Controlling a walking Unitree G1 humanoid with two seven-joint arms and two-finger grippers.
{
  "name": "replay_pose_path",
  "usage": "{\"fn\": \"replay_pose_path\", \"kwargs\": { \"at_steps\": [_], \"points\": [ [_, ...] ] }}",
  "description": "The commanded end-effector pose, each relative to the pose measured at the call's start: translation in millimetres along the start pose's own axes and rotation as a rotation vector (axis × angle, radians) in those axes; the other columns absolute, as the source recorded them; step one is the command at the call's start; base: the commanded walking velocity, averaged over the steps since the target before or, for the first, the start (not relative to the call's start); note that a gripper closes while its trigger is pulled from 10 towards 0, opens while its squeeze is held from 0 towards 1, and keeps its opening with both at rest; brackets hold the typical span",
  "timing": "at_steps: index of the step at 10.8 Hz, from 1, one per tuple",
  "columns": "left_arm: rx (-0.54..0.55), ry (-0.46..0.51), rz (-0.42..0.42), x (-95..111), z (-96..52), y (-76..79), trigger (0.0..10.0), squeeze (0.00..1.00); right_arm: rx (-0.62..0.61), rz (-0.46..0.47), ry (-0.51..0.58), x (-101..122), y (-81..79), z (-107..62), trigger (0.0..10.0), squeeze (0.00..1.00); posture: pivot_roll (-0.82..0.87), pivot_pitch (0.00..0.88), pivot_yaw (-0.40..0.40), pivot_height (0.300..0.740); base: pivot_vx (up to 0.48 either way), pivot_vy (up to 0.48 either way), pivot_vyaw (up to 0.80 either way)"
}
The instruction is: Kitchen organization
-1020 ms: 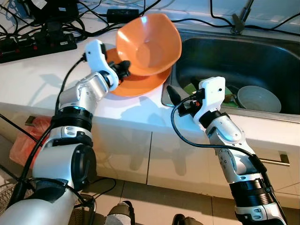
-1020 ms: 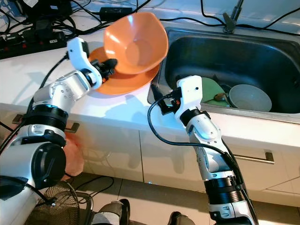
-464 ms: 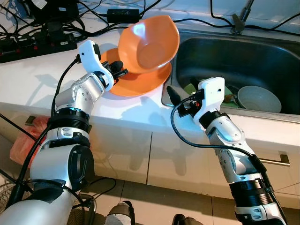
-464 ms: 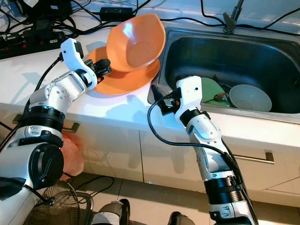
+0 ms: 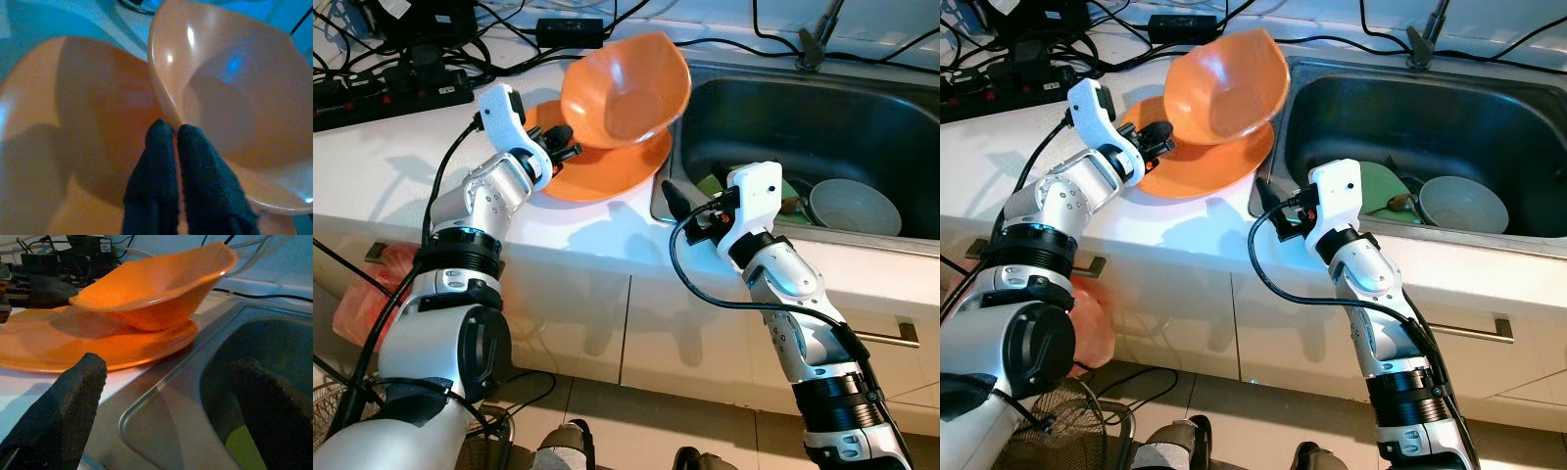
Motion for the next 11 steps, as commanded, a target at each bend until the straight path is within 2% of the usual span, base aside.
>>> {"fn": "replay_pose_path", "kwargs": {
  "at_steps": [1,5,6,7,9,11],
  "points": [
    [-0.001,-0.014,0.005,-6.1,-1.2,-1.1,10.0,1.00,-0.009,-0.002,0.004,-0.7,2.9,-2.1,10.0,0.00,0.19,0.132,0.020,0.740,0.000,0.000,0.00],
    [-0.013,0.012,0.005,0.0,-2.1,-0.2,10.0,1.00,-0.007,-0.001,0.004,-1.0,2.6,-1.2,10.0,0.00,0.19,0.130,0.018,0.740,0.000,0.000,0.00],
    [0.000,0.038,0.069,6.1,-3.6,-2.4,10.0,1.00,-0.008,-0.002,0.004,-0.8,2.7,-1.1,10.0,0.00,0.19,0.131,0.019,0.740,0.000,0.000,0.00],
    [0.022,0.110,0.400,24.5,-10.7,-2.4,10.0,1.00,-0.010,-0.003,0.005,-0.8,3.1,-1.1,10.0,0.00,0.19,0.131,0.020,0.740,0.000,0.000,0.00],
    [0.059,0.145,0.657,38.5,-23.9,-6.5,10.0,1.00,-0.009,-0.002,0.006,-0.9,3.0,-1.1,10.0,0.00,0.19,0.129,0.022,0.740,0.000,0.000,0.00],
    [0.112,0.126,0.820,41.0,-38.4,-21.4,10.0,1.00,-0.002,0.002,0.004,-2.4,1.3,-0.4,10.0,0.00,0.20,0.124,0.017,0.740,0.000,0.000,0.00]
  ]
}}
Point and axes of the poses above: a point about 5 cm out from each wrist's last joint towards the gripper, its own z axis pointing out of the wrist towards the gripper, its own x axis along the axis of the wrist's last joint, y = z × x, the point moved 4 cm from there along z, pointing out of the wrist towards the gripper, and after that the axes turned 13 degrees about z, right-handed, at the moved point
